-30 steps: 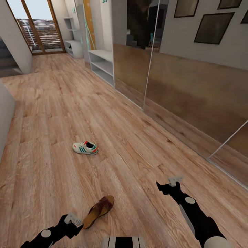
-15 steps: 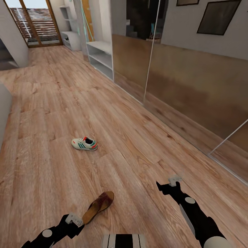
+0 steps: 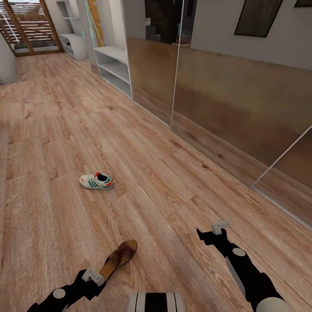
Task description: Pick up the two gym shoes and the two sandals from the corridor floor and place them onto the hallstand (shoe rack) in the corridor, making sure they are on the rack and not on the floor. Arrange them so the two gym shoes are next to each other and the two sandals are next to each other.
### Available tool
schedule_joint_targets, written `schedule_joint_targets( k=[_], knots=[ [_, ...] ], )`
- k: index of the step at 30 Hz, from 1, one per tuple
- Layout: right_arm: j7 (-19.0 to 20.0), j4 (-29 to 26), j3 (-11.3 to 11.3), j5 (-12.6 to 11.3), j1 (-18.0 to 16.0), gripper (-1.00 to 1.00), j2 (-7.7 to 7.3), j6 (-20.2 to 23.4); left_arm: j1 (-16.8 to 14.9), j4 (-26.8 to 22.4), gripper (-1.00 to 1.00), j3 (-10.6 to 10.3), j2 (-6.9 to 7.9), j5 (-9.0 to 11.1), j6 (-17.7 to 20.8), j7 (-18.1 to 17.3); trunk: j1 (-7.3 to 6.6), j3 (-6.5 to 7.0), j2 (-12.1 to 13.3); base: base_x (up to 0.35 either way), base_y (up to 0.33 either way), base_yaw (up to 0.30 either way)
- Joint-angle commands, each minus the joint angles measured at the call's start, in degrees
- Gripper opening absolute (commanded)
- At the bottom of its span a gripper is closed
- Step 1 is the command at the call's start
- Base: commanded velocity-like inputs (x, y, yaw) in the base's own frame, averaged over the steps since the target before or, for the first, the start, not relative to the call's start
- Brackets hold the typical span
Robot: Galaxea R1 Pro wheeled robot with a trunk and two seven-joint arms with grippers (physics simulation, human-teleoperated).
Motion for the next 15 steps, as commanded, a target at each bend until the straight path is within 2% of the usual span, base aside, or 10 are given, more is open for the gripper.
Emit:
schedule_joint_targets(
  k=[1,5,10,15],
  knots=[
    [0.1,-0.1,0.1,0.2,0.0,1.00,-0.03,0.2,0.0,0.0,1.00,-0.1,0.03,-0.3,-0.3,0.0,-0.01,-0.04,0.0,0.000,0.000,-0.014],
    [0.1,-0.1,0.1,0.2,0.0,1.00,-0.03,0.2,0.0,0.0,1.00,-0.1,0.02,-0.3,-0.3,0.0,-0.01,-0.04,0.0,0.073,0.000,-0.008],
    [0.1,-0.1,0.1,0.2,0.0,1.00,-0.03,0.2,0.0,0.0,1.00,-0.1,-0.02,-0.4,-0.3,0.0,-0.01,-0.04,0.0,0.215,0.000,-0.003],
    [0.1,-0.1,0.1,0.2,0.0,1.00,-0.03,0.2,0.0,0.0,1.00,-0.2,0.03,-0.5,-0.4,0.0,-0.01,-0.04,0.0,0.032,0.000,-0.035]
  ],
)
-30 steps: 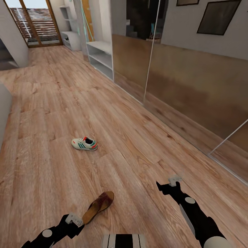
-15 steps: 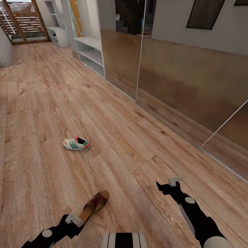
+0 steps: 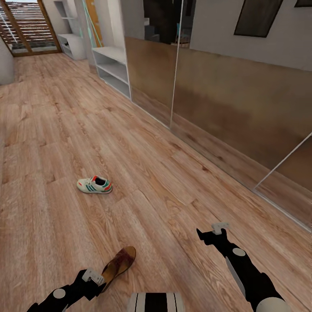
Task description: Pick up the two gym shoes and the two sandals from the corridor floor and place them onto the hallstand (shoe rack) in the corridor, making sure they are on the rack and not on the floor. Arrange them so the two gym shoes are next to each other and the two sandals are next to each other.
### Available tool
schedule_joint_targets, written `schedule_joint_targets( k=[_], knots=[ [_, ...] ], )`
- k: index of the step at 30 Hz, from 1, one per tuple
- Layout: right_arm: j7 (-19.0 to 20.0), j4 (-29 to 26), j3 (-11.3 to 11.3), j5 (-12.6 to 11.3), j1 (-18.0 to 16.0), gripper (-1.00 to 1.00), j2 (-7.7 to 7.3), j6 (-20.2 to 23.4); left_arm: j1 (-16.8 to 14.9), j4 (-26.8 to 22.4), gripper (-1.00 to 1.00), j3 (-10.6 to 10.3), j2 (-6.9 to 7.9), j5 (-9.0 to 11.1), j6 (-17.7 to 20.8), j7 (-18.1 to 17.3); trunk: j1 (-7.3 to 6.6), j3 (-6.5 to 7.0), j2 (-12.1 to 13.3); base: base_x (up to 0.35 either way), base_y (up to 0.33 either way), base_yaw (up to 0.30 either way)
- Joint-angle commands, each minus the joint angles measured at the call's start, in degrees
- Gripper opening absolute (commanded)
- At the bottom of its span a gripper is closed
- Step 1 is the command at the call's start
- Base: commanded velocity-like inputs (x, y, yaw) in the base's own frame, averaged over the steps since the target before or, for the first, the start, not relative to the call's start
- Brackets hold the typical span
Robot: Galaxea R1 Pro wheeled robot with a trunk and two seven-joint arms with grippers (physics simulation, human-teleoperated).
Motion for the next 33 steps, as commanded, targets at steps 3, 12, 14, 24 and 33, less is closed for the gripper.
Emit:
schedule_joint_targets(
  k=[3,12,14,24,33],
  knots=[
    [0.1,-0.1,0.1,0.2,0.0,1.00,-0.03,0.2,0.0,0.0,1.00,-0.1,0.04,-0.3,-0.3,0.0,-0.01,-0.04,0.0,0.013,0.000,-0.147],
    [0.1,-0.1,0.1,0.2,0.0,1.00,-0.03,0.2,0.0,0.0,1.00,-0.2,0.04,-0.3,-0.3,0.0,-0.01,-0.04,0.0,0.004,0.000,-0.239],
    [0.1,-0.1,0.1,0.2,0.0,1.00,-0.03,0.2,0.0,0.0,1.00,-0.2,0.03,-0.3,-0.3,0.0,-0.01,-0.04,0.0,0.001,0.000,-0.160],
    [0.1,-0.1,0.1,0.2,0.0,1.00,-0.03,0.2,0.0,0.0,1.00,-0.2,0.04,-0.3,-0.3,0.0,0.02,-0.26,0.0,0.000,0.000,-0.048],
    [0.1,-0.1,0.1,0.1,0.0,1.00,-0.03,0.3,0.0,0.0,1.00,-0.2,0.05,-0.3,-0.3,0.0,0.25,-2.50,-0.1,0.000,0.000,-0.004]
  ],
)
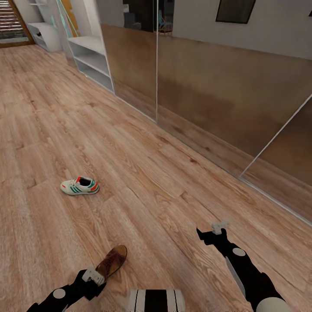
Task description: Pick up the two gym shoes and the two sandals from the corridor floor and place them onto the hallstand (shoe rack) in the corridor, making sure they are on the rack and not on the floor. Arrange them so the two gym shoes are next to each other and the two sandals are next to each other.
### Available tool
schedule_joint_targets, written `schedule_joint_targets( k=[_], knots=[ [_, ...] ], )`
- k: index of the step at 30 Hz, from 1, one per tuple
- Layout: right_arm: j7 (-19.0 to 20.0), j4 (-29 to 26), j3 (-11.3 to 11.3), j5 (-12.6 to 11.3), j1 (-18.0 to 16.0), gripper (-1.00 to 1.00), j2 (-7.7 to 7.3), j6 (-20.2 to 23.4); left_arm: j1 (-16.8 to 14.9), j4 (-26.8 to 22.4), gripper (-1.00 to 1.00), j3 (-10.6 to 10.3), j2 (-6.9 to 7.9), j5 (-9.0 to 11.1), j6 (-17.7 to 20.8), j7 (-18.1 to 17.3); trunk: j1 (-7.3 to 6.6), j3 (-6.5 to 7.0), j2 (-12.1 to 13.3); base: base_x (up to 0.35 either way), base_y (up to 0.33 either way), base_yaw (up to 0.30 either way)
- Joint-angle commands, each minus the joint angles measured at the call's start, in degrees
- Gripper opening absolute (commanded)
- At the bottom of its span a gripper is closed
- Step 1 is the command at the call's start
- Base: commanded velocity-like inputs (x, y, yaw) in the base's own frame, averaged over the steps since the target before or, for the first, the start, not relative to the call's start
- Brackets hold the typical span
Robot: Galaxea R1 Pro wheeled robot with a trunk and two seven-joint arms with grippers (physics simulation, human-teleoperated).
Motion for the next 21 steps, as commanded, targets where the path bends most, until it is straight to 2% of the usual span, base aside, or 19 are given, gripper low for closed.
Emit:
schedule_joint_targets(
  k=[1,5,14,21],
  knots=[
    [0.1,-0.1,0.1,0.2,0.0,1.00,-0.04,0.2,0.0,0.0,1.00,-0.1,0.03,-0.3,-0.3,0.0,0.01,-0.33,0.0,0.000,0.000,-0.001],
    [0.1,-0.1,0.1,0.2,0.0,1.00,-0.04,0.2,0.0,0.0,1.00,-0.2,0.08,-0.3,-0.3,0.0,0.04,-0.85,0.0,0.000,0.000,0.000],
    [0.1,-0.1,0.1,0.2,0.0,1.00,-0.04,0.2,0.1,0.1,1.00,-0.4,0.25,-0.3,-0.3,0.0,0.04,-1.00,0.0,0.000,0.000,0.000],
    [0.1,-0.1,0.1,0.1,0.0,1.00,-0.04,0.2,0.2,0.1,1.00,-0.4,0.62,-0.3,-0.3,0.0,0.22,-2.81,-0.1,0.000,0.000,0.000]
  ],
)
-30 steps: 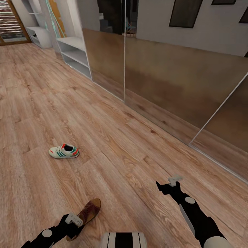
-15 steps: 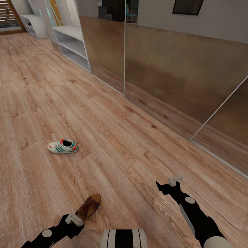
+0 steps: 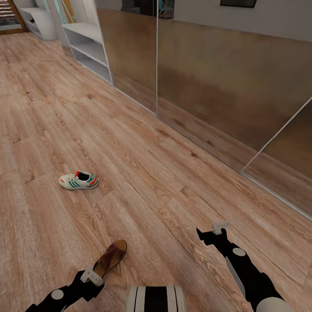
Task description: Pick up the two gym shoes and the two sandals from the corridor floor and place them onto the hallstand (shoe rack) in the corridor, making sure they are on the rack and not on the floor. Arrange them so the two gym shoes are next to each other and the two sandals are next to each other.
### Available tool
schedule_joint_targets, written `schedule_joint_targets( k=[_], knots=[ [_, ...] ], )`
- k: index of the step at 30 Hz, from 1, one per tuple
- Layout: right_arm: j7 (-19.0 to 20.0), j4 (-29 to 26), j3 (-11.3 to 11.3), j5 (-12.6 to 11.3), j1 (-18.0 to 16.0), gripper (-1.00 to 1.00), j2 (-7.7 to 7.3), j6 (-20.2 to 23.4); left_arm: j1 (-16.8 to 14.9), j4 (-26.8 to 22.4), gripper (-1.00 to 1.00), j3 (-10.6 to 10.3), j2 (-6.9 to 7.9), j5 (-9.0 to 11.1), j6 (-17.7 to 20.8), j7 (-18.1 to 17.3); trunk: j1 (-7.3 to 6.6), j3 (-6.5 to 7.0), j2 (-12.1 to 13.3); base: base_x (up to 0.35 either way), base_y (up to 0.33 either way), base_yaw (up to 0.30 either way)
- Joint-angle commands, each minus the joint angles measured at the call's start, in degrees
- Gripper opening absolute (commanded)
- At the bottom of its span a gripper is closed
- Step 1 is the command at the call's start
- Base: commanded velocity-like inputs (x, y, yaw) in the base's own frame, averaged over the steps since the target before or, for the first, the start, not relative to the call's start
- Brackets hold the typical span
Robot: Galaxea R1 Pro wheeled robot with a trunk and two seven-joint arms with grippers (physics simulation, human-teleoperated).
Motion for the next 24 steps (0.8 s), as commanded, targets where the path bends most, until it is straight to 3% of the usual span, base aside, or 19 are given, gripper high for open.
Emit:
schedule_joint_targets(
  k=[1,18,24],
  knots=[
    [0.1,-0.1,0.1,0.2,0.0,1.00,-0.04,0.2,0.0,0.0,1.00,-0.1,0.07,-0.3,-0.3,0.0,-0.01,-0.12,0.0,0.000,0.000,0.000],
    [0.1,-0.1,0.1,0.2,0.0,1.00,-0.04,0.2,-0.2,-0.1,1.00,0.0,0.35,-0.3,-0.3,0.1,-0.01,-0.82,0.0,0.000,0.000,0.000],
    [0.1,-0.1,0.1,0.2,0.0,1.00,-0.04,0.2,-0.2,-0.1,1.00,0.1,0.48,-0.3,-0.3,0.4,0.09,-1.71,-0.1,0.000,0.000,0.000]
  ],
)
